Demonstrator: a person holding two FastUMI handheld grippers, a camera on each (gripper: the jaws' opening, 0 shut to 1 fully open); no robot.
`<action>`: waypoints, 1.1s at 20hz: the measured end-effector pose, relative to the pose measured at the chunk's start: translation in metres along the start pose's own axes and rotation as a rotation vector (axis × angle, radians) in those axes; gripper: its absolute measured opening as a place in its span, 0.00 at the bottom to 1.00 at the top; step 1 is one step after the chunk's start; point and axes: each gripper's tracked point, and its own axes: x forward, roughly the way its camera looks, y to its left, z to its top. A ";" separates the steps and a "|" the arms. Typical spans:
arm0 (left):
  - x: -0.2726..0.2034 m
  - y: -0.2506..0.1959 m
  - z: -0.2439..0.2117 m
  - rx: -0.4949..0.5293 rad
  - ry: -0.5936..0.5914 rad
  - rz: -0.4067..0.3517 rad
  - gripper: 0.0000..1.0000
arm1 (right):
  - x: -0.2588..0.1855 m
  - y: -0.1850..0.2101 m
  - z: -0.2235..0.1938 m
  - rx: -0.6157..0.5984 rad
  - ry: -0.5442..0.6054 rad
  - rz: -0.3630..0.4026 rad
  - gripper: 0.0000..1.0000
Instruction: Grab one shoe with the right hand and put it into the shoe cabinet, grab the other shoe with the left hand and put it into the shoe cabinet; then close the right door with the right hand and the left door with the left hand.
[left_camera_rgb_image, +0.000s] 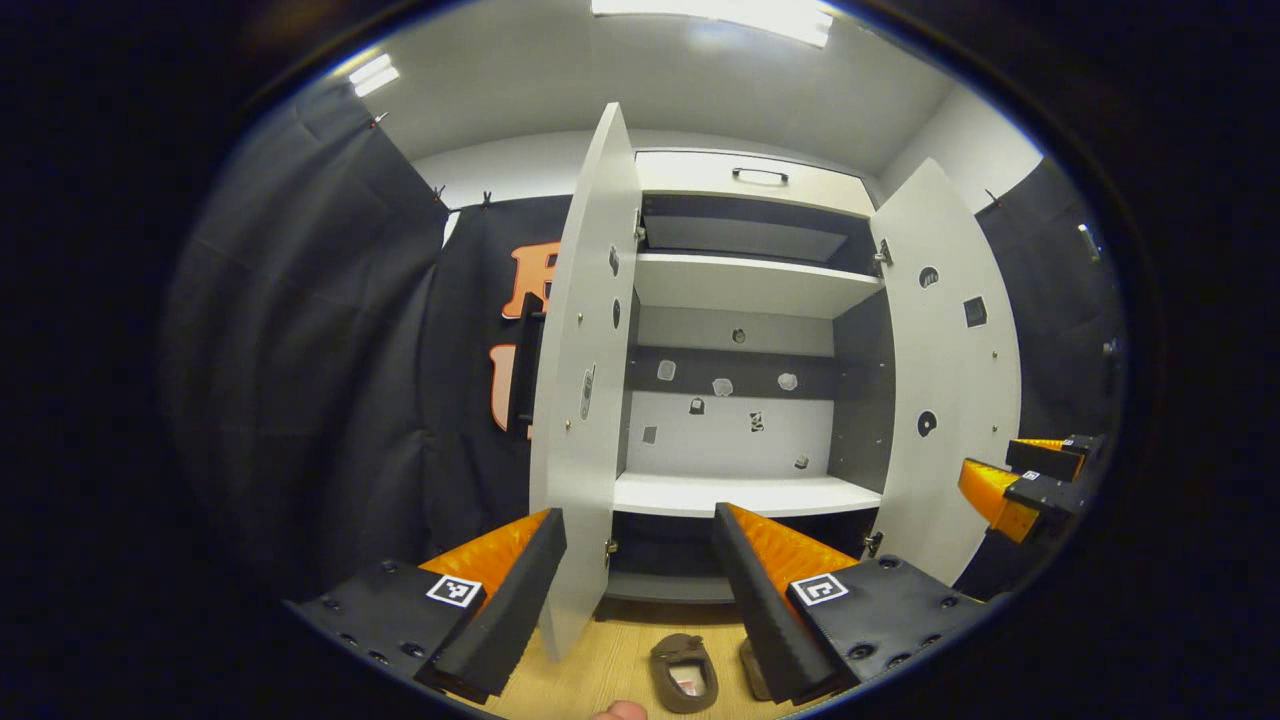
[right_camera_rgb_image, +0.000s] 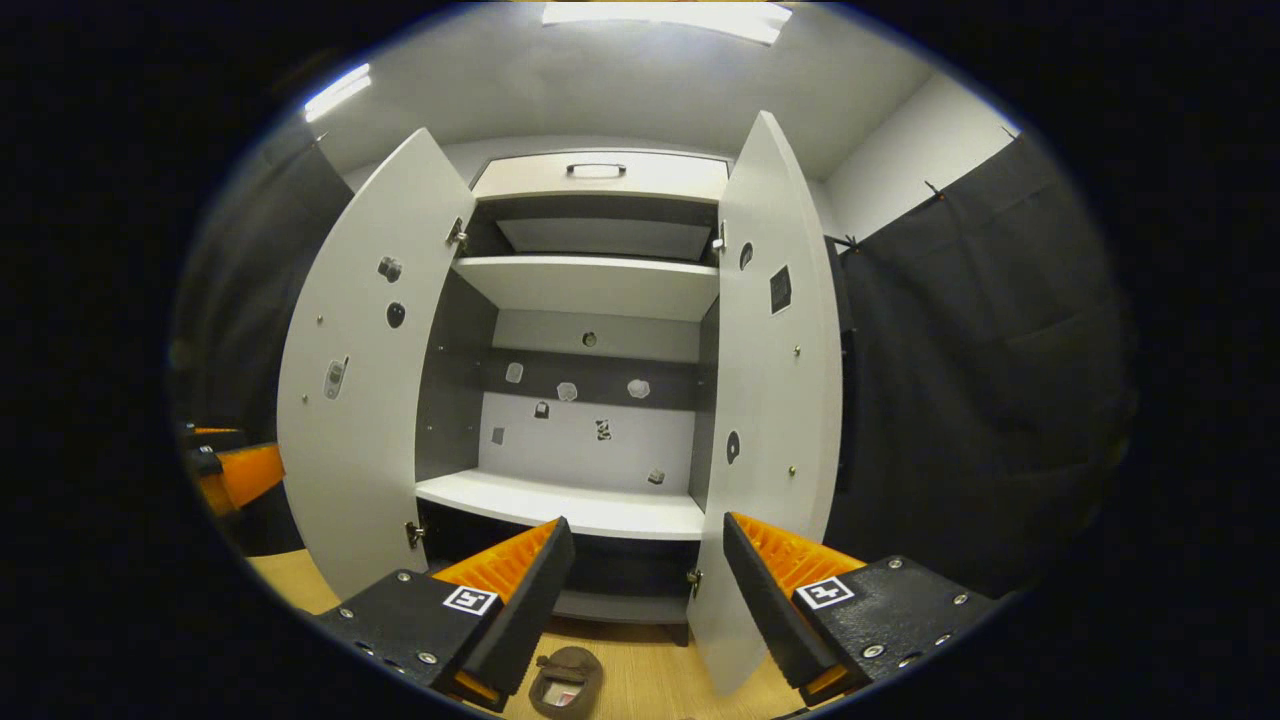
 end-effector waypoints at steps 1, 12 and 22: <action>0.001 0.002 -0.001 -0.003 0.002 0.003 0.96 | 0.007 0.006 -0.014 -0.005 0.025 0.011 0.92; 0.000 0.018 -0.016 -0.013 0.028 0.048 0.96 | 0.041 0.062 -0.257 -0.099 0.491 0.112 0.93; 0.003 0.024 -0.025 -0.022 0.051 0.049 0.96 | 0.043 0.061 -0.389 -0.125 0.795 0.139 0.93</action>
